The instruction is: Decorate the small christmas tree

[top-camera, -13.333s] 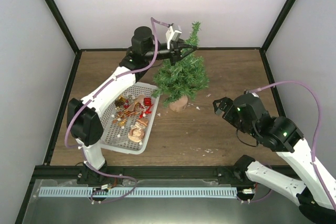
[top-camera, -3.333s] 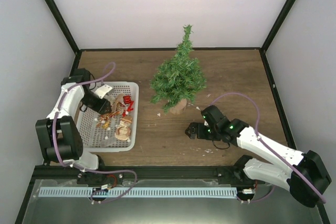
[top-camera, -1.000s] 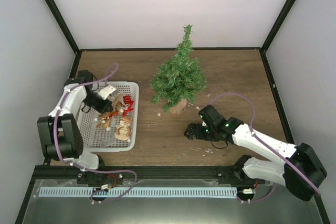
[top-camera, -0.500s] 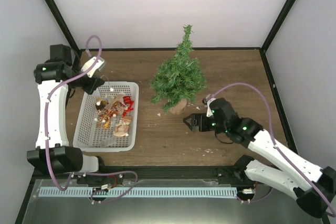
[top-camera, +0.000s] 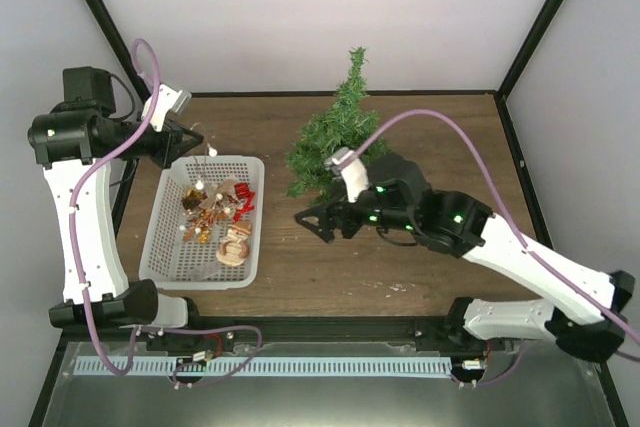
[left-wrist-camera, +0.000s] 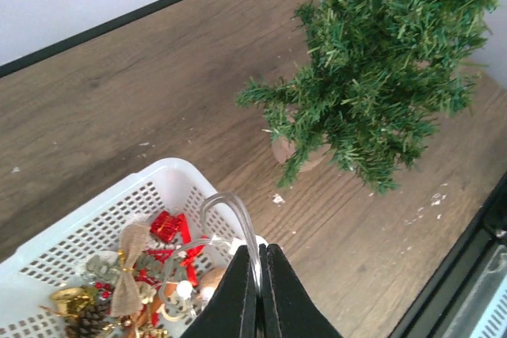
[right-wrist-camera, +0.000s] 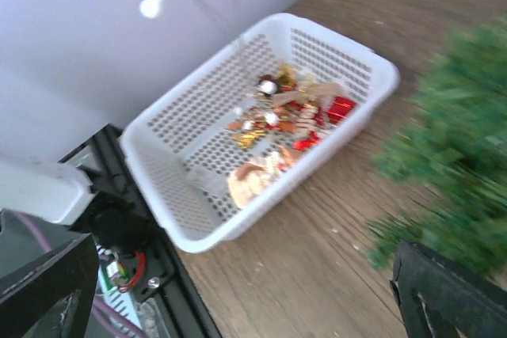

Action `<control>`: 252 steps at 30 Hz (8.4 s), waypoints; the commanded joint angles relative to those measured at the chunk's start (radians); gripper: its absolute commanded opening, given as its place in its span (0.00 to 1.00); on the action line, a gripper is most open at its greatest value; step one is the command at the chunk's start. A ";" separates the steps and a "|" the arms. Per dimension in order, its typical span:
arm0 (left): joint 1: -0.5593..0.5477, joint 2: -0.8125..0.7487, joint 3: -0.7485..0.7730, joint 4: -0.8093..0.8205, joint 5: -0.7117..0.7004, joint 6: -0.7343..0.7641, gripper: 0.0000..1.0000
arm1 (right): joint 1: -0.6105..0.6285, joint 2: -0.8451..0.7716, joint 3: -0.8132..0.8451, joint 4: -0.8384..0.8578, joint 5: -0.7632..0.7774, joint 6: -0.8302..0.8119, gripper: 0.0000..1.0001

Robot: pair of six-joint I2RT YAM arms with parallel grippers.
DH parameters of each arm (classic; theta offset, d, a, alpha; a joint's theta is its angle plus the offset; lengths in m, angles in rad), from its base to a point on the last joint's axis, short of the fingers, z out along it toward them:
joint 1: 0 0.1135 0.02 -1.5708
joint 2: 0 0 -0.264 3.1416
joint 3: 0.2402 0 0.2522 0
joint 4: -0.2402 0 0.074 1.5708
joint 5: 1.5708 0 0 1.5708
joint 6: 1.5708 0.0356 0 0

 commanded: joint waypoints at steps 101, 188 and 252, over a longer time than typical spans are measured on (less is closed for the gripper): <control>0.076 0.151 0.222 0.153 0.043 -0.331 0.00 | 0.056 0.709 0.995 0.299 -0.719 -0.048 0.01; 0.113 -0.131 0.402 0.616 -0.017 -0.456 0.00 | -0.002 0.611 0.528 0.267 -0.404 -0.163 0.66; 0.113 -0.171 0.302 0.639 -0.009 -0.515 0.00 | 0.058 0.878 0.833 0.202 -0.753 -0.118 0.50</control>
